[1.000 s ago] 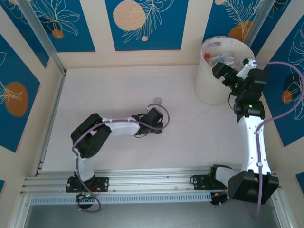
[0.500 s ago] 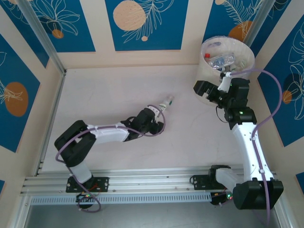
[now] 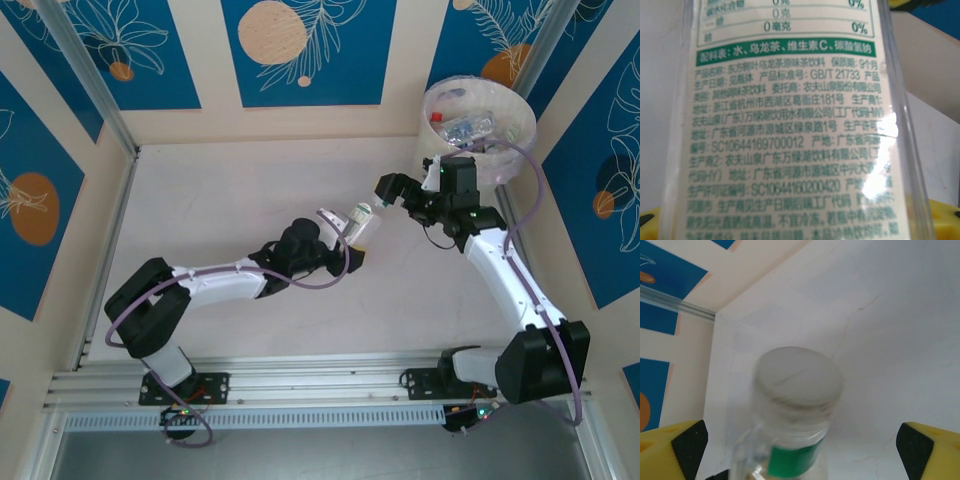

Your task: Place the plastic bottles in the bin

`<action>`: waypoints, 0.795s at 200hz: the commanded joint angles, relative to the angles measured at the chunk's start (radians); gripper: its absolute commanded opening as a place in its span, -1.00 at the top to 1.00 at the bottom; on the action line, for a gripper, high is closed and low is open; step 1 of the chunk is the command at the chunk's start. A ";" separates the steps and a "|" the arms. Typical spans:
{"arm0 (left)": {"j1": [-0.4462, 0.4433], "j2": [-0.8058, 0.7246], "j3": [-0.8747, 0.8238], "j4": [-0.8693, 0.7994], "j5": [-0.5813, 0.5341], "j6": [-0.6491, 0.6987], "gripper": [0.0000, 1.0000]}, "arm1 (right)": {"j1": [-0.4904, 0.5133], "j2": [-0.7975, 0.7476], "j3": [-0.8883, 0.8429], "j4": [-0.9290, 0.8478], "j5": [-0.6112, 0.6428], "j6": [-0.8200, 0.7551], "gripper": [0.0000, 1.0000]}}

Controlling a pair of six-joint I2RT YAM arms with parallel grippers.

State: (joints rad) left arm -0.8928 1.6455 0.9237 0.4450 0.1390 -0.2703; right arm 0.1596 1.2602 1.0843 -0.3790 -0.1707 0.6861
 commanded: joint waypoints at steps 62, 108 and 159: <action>-0.014 0.017 0.041 0.046 0.045 0.013 0.10 | 0.011 0.054 -0.005 0.087 -0.138 0.006 0.04; -0.013 0.012 0.066 -0.009 0.055 0.011 -0.30 | -0.006 0.008 0.012 0.074 -0.127 -0.063 0.72; -0.008 -0.017 0.029 0.068 0.060 0.011 -1.00 | -0.047 -0.048 0.056 0.031 -0.043 -0.136 1.00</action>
State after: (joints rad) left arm -0.8970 1.6577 0.9607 0.4416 0.1867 -0.2626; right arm 0.1379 1.2659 1.0851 -0.3161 -0.2691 0.6296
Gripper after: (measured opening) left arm 0.983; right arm 0.213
